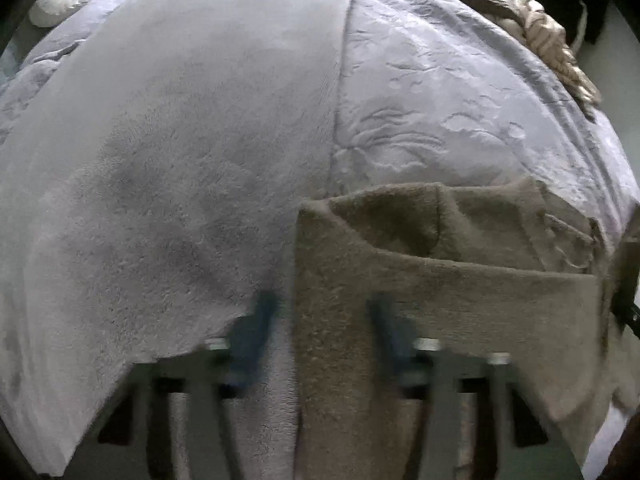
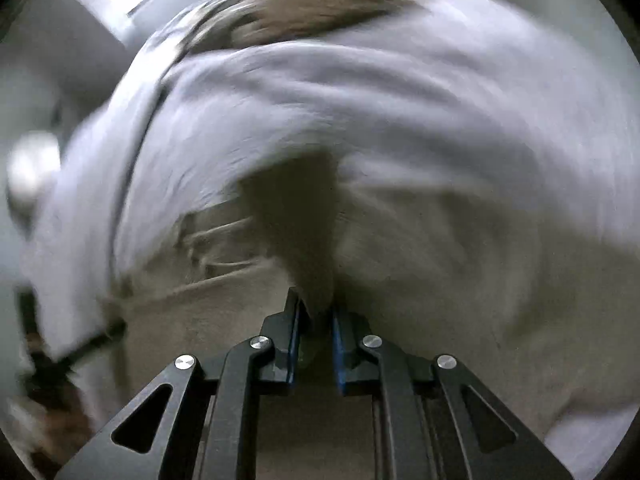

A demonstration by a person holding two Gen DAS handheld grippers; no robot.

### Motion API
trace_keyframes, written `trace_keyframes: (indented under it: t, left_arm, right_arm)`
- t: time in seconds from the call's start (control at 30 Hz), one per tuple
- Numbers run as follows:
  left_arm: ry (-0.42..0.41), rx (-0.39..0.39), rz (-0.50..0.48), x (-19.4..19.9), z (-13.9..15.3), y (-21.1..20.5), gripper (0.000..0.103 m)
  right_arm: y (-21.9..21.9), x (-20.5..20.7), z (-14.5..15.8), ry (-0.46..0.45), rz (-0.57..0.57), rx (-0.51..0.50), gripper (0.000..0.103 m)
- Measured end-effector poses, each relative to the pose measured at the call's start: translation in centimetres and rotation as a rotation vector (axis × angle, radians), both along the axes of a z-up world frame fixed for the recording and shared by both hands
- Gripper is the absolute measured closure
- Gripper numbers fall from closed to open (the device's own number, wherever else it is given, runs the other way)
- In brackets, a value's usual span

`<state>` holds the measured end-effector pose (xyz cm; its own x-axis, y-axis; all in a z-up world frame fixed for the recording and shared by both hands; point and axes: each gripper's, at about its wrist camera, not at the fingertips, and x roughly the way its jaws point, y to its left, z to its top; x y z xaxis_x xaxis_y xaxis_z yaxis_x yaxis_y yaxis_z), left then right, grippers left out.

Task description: Fold small clothes

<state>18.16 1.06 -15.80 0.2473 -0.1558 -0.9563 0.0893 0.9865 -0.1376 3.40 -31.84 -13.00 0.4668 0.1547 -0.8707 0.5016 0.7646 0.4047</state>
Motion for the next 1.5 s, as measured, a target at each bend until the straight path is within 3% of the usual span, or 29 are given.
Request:
trace_keyframes:
  t: [0.03, 0.07, 0.1, 0.2, 0.27, 0.3, 0.4, 0.5, 0.53, 0.57, 0.6, 0.7, 0.83, 0.9, 0.93, 0.97, 1.07, 1.27, 1.3, 1.33, 1.5]
  left_arm:
    - [0.006, -0.014, -0.008, 0.1, 0.0, 0.2, 0.077]
    - [0.003, -0.021, -0.009, 0.2, 0.1, 0.3, 0.086]
    - [0.004, -0.042, -0.014, 0.3, 0.3, 0.5, 0.089]
    - [-0.011, -0.054, -0.033, 0.8, 1.0, 1.0, 0.089]
    - [-0.025, -0.012, -0.047, 1.2, 1.0, 1.7, 0.089]
    - [-0.022, -0.007, -0.042, 1.5, 1.0, 2.1, 0.089]
    - [-0.01, -0.022, -0.017, 2.5, 1.0, 3.4, 0.089]
    - [-0.034, 0.026, -0.005, 2.4, 1.7, 4.0, 0.089]
    - [-0.033, 0.02, 0.0, 2.3, 1.9, 4.2, 0.089]
    - [-0.032, 0.02, 0.004, 2.1, 2.0, 4.5, 0.089]
    - [-0.034, 0.023, 0.004, 1.8, 2.1, 4.7, 0.089]
    - [-0.04, 0.031, 0.008, 1.5, 2.4, 5.2, 0.089]
    - [-0.05, 0.043, 0.016, 0.5, 2.8, 6.2, 0.089]
    - [-0.046, 0.042, 0.028, -0.1, 3.1, 7.0, 0.089]
    - [-0.046, 0.039, 0.036, -0.4, 3.4, 7.2, 0.089]
    - [-0.047, 0.038, 0.04, -0.7, 3.6, 7.4, 0.089]
    - [-0.039, 0.035, 0.042, -1.6, 4.2, 7.8, 0.089]
    - [-0.036, 0.034, 0.056, -3.5, 5.3, 8.5, 0.089]
    - [-0.036, 0.036, 0.057, -3.7, 5.4, 8.5, 0.089]
    - [-0.038, 0.04, 0.056, -4.1, 5.6, 8.9, 0.089]
    - [-0.056, 0.055, 0.049, -5.7, 6.3, 10.1, 0.089]
  right_arm:
    - [-1.7, -1.8, -1.0, 0.015, -0.078, 0.09, 0.082]
    - [-2.5, -2.7, -1.5, 0.026, -0.111, 0.125, 0.082]
    - [-3.6, -3.8, -2.1, 0.041, -0.153, 0.166, 0.082]
    - [-4.5, -6.5, -3.0, 0.032, -0.207, 0.278, 0.075]
    - [-3.4, -7.0, -3.2, 0.017, -0.188, 0.348, 0.039]
    - [-2.3, -6.8, -3.2, 0.007, -0.168, 0.375, 0.033]
    - [1.2, -5.1, -3.6, 0.003, -0.071, 0.432, 0.031]
    - [3.8, -2.6, -4.7, 0.035, -0.045, 0.402, 0.031]
    - [4.0, -2.1, -5.3, 0.056, -0.079, 0.392, 0.037]
    - [3.8, -1.7, -5.7, 0.065, -0.108, 0.396, 0.074]
    - [3.6, -2.0, -6.1, 0.078, -0.156, 0.418, 0.1]
    - [2.8, -4.1, -6.9, 0.083, -0.245, 0.493, 0.097]
    - [3.8, -5.8, -6.5, 0.111, -0.227, 0.498, 0.093]
    - [6.5, -5.1, -5.4, 0.088, -0.09, 0.484, 0.07]
    - [8.6, -4.3, -5.1, 0.077, -0.015, 0.497, 0.045]
    - [10.7, -3.5, -5.1, 0.07, 0.043, 0.522, 0.039]
    - [16.8, -1.1, -6.5, 0.079, 0.154, 0.634, 0.039]
    - [23.1, 2.1, -8.3, 0.057, 0.136, 0.749, 0.043]
    - [23.3, 2.3, -8.2, 0.052, 0.131, 0.753, 0.06]
    - [23.8, 2.6, -8.3, 0.063, 0.129, 0.751, 0.095]
    - [26.2, 4.0, -10.0, 0.129, 0.174, 0.748, 0.097]
